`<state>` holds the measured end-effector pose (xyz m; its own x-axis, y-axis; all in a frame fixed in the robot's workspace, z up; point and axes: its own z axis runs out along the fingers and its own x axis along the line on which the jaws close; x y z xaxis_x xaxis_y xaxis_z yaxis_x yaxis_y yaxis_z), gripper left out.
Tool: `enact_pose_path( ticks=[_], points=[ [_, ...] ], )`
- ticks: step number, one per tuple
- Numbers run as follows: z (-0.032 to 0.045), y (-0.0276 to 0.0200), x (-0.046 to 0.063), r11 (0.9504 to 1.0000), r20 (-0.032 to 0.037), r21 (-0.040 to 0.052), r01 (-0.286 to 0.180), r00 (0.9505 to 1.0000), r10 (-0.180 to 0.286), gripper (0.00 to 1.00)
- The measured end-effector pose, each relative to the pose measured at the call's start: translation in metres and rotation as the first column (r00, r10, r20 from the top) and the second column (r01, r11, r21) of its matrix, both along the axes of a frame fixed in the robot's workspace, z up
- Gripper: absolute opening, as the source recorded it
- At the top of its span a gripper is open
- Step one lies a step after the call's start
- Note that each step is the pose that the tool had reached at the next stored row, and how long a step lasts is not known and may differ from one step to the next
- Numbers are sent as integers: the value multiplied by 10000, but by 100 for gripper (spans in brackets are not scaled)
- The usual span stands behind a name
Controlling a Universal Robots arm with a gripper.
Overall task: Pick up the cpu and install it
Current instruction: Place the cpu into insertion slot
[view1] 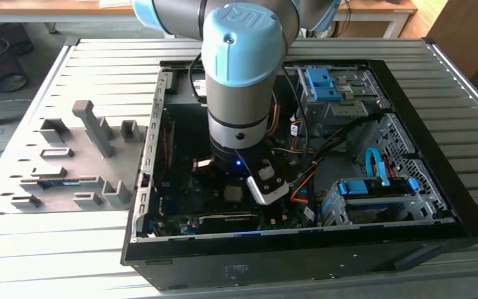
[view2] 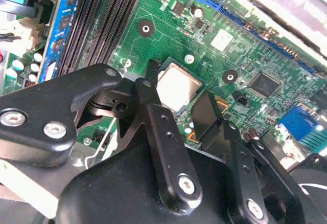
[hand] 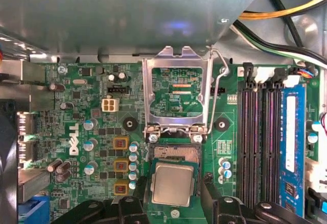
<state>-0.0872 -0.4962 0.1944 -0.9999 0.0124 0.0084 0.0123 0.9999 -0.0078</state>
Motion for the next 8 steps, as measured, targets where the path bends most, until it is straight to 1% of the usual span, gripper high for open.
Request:
enact_pose_path(
  ticks=[8],
  points=[
    [-25,0,-8,10000,0,1,0,10000,0,53]
  ],
)
